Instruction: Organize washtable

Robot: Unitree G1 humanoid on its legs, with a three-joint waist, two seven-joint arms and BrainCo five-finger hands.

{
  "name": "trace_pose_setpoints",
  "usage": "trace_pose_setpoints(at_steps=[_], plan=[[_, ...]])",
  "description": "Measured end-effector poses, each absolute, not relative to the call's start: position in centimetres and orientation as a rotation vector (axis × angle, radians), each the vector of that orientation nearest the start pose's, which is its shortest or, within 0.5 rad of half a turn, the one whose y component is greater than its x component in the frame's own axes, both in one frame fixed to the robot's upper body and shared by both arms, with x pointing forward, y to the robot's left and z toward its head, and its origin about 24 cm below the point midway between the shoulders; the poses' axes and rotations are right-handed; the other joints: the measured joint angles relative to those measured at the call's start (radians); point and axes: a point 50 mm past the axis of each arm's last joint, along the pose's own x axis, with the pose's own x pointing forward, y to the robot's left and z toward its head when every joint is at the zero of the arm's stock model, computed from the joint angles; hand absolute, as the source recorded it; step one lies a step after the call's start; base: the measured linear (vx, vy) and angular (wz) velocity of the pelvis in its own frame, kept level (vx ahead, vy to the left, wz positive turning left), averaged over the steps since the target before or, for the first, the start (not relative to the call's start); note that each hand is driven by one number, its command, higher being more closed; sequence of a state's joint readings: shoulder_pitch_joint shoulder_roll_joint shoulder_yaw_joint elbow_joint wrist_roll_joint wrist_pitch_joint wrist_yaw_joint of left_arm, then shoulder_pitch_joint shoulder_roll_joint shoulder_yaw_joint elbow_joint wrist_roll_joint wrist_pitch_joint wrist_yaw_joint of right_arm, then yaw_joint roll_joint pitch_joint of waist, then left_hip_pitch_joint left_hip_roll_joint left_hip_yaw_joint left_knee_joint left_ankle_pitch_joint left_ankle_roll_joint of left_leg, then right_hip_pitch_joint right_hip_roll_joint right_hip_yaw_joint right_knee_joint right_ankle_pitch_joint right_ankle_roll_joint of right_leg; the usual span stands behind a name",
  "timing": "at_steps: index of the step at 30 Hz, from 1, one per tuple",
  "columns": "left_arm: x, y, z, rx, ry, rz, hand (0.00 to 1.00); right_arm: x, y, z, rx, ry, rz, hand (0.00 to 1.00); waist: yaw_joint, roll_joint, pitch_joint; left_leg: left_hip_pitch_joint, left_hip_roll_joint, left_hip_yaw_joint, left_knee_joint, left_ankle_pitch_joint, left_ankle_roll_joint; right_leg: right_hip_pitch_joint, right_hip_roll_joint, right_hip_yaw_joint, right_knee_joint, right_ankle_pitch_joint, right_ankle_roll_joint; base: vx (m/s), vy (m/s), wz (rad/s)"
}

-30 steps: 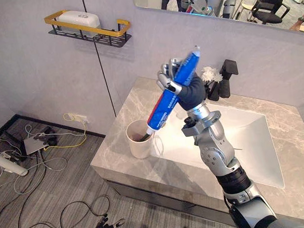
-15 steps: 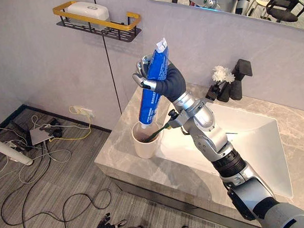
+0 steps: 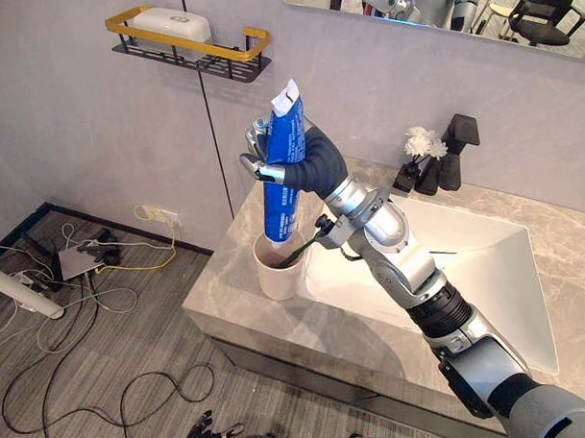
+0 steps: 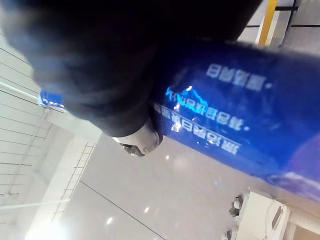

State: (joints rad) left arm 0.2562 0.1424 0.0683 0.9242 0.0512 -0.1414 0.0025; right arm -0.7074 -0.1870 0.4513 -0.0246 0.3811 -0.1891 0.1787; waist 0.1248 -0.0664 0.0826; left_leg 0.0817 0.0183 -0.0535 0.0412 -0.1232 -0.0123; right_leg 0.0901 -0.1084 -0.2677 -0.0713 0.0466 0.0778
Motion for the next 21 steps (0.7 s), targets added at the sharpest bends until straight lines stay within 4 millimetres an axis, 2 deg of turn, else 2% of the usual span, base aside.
trace_pose_setpoints(at_steps=[17,21], plan=[[6.0,21.8,-15.4,0.162,1.038,0.120,0.00,28.0,-1.2,22.2,-0.095,-0.754,0.872,1.00,-0.001,0.001,0.000,-0.004,-0.001,0.003,0.000,0.000,0.000,-0.006,0.000,0.004,0.001,0.000,0.000,0.00,0.000,0.00],[6.0,21.8,-15.4,0.164,1.041,0.118,0.00,27.7,-1.0,20.8,-0.104,-0.713,0.883,1.00,-0.001,0.001,0.001,-0.005,-0.001,0.002,0.000,0.000,0.000,-0.007,0.000,0.005,0.001,0.000,0.000,0.00,0.000,0.00]])
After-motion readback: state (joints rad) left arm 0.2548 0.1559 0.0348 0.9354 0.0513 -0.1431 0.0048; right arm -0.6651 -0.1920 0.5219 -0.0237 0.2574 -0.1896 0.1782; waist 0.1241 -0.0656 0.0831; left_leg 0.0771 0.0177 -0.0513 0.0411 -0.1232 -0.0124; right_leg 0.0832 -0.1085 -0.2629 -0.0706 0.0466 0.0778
